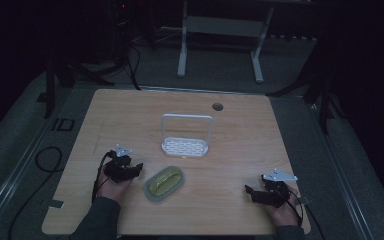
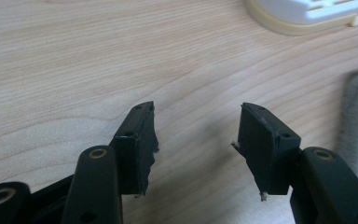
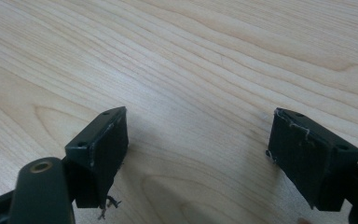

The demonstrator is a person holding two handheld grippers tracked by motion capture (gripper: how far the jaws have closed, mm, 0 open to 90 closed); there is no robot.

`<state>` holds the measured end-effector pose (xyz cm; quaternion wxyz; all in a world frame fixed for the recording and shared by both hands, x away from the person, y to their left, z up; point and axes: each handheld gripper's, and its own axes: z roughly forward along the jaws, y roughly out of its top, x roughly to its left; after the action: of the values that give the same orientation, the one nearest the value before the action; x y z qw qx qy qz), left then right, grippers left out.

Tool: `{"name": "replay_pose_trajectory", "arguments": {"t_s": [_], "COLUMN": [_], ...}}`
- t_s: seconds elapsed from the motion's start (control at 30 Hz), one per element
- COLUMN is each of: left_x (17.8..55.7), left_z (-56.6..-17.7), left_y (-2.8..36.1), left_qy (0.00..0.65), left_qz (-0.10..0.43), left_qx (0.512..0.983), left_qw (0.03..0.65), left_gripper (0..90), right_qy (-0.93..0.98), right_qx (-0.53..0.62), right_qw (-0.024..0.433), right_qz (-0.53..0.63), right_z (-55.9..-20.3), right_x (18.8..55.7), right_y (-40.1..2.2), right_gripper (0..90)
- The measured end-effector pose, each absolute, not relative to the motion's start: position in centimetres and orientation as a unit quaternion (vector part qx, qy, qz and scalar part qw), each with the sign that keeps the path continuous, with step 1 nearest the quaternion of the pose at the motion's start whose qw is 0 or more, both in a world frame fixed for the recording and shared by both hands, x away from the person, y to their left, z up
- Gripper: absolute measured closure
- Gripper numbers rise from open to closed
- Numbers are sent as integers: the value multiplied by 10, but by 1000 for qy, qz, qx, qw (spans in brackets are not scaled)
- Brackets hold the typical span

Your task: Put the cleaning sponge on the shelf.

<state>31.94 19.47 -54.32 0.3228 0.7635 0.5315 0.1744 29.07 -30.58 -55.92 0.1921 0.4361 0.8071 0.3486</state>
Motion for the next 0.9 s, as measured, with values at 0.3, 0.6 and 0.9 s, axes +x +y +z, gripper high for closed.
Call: {"name": "replay_pose_trajectory", "arguments": {"t_s": [0.3,0.6,0.9], "left_x": [308,304,300], "left_z": [-525,-504,-492], "left_y": [195,196,179], "left_qy": [502,482,446], "left_qz": [162,151,135], "left_qx": [778,782,811], "left_qw": [341,365,355], "left_gripper": [544,542,535], "right_qy": [807,806,806], "right_qx": [437,438,438], "right_qw": [193,193,193], "right_qz": [348,348,348], "right_z": [-559,-559,-559], "right_x": [290,290,290], "right_y": [-306,-306,-306], "right_gripper": [194,193,193]}}
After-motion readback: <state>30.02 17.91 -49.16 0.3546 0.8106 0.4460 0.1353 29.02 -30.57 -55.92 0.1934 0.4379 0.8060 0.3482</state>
